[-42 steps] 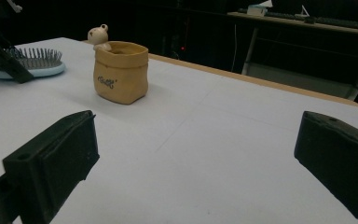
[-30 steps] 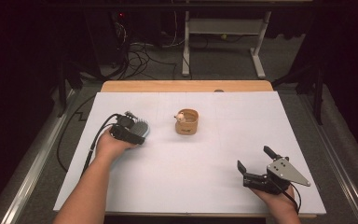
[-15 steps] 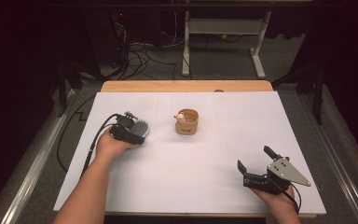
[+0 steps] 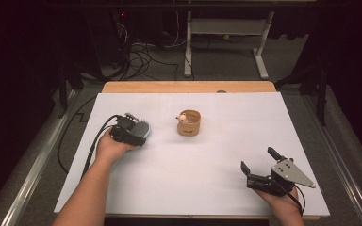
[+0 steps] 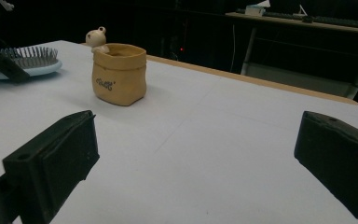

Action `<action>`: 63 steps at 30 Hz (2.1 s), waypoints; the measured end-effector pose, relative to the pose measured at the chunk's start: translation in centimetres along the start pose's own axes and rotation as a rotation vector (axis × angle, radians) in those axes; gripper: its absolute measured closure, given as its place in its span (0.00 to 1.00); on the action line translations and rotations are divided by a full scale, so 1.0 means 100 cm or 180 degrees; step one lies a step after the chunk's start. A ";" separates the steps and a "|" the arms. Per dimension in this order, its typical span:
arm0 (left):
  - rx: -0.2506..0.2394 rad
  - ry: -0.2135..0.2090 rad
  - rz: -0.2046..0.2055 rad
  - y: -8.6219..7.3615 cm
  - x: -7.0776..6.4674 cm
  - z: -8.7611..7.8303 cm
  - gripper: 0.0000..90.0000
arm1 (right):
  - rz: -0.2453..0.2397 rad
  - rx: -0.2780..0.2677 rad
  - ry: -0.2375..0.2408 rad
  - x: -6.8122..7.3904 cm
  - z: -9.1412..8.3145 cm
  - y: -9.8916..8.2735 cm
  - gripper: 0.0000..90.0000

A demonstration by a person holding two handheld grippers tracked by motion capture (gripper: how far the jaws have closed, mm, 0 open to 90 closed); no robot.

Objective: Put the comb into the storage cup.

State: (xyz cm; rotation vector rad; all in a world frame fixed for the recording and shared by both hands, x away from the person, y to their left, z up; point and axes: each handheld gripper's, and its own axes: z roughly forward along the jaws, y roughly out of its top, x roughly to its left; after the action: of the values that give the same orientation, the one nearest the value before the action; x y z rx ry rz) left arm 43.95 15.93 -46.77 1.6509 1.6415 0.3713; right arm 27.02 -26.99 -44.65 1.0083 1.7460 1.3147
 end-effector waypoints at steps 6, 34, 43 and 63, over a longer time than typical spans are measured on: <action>-0.0065 -0.0075 -0.0006 0.001 0.000 -0.009 0.23 | -0.0003 -0.0003 0.0003 0.000 0.000 0.000 0.00; -0.0915 -0.0683 -0.0146 0.000 -0.006 -0.067 0.23 | -0.0008 -0.0013 -0.0011 0.001 0.000 0.001 0.00; -0.1118 -0.0816 -0.0159 -0.006 -0.008 -0.078 0.23 | -0.0005 -0.0017 -0.0009 0.001 -0.001 0.001 0.00; -0.1474 -0.1043 -0.0244 -0.023 -0.009 -0.090 0.23 | -0.0015 -0.0041 -0.0003 0.002 -0.001 0.001 0.00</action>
State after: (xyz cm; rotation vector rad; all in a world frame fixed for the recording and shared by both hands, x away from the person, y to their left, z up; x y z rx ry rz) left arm 36.06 17.52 -42.08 1.2229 1.2552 0.3845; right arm 26.84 -26.84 -44.58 0.9970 1.7360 1.3207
